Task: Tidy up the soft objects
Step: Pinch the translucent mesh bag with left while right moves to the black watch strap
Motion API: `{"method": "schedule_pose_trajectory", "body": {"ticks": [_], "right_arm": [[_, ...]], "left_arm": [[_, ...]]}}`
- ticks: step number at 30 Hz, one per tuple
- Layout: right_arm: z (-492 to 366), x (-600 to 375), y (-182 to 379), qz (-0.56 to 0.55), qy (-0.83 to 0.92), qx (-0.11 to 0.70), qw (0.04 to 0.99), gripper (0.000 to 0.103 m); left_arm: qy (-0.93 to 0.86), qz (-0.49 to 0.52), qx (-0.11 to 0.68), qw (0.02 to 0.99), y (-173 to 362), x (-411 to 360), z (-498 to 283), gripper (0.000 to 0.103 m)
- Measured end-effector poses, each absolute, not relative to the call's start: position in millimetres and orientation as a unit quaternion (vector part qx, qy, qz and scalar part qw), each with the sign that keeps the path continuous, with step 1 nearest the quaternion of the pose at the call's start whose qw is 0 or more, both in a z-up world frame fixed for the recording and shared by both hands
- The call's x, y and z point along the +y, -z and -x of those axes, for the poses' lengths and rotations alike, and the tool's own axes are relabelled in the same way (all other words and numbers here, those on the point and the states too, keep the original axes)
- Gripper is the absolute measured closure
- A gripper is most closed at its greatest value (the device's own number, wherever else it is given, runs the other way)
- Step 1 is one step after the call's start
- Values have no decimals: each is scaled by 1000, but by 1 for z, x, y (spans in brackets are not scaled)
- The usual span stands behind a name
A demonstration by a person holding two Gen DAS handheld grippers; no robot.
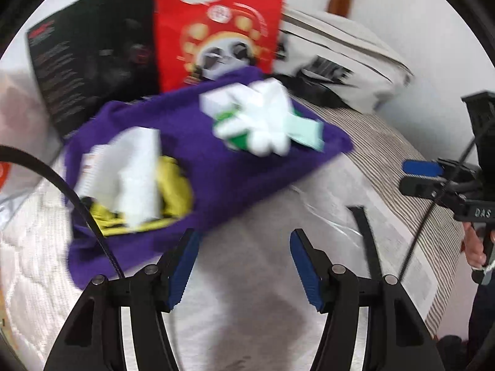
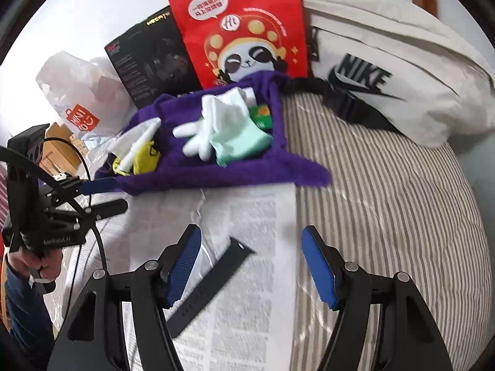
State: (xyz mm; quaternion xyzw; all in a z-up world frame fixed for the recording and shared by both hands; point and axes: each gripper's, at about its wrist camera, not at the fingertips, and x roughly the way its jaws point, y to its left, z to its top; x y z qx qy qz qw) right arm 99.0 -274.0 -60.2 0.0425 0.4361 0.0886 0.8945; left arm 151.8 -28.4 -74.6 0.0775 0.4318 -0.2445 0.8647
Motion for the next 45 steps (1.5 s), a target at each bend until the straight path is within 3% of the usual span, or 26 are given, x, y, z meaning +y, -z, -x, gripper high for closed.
{"method": "schedule_pose_trajectory", "body": {"ticks": [5, 21, 26, 28, 30, 32, 45], "right_arm": [[-84, -288, 68, -56, -75, 441, 892, 36], [-70, -320, 85, -86, -60, 451, 886, 36], [-70, -326, 91, -92, -55, 457, 883, 36], [-71, -329, 93, -94, -54, 459, 882, 36], [-71, -328, 93, -94, -54, 460, 881, 36], [-71, -327, 93, -94, -56, 459, 882, 36], [-81, -270, 96, -65, -118, 473, 871, 36]], "left_arm": [[284, -87, 447, 844, 93, -53, -138, 42], [347, -206, 426, 810, 122, -101, -93, 20], [352, -206, 418, 812, 125, -99, -93, 20], [355, -206, 418, 810, 126, -100, -95, 35], [355, -203, 424, 808, 126, -100, -97, 72], [345, -202, 422, 814, 123, -98, -100, 94], [310, -160, 435, 830, 109, -63, -111, 98]]}}
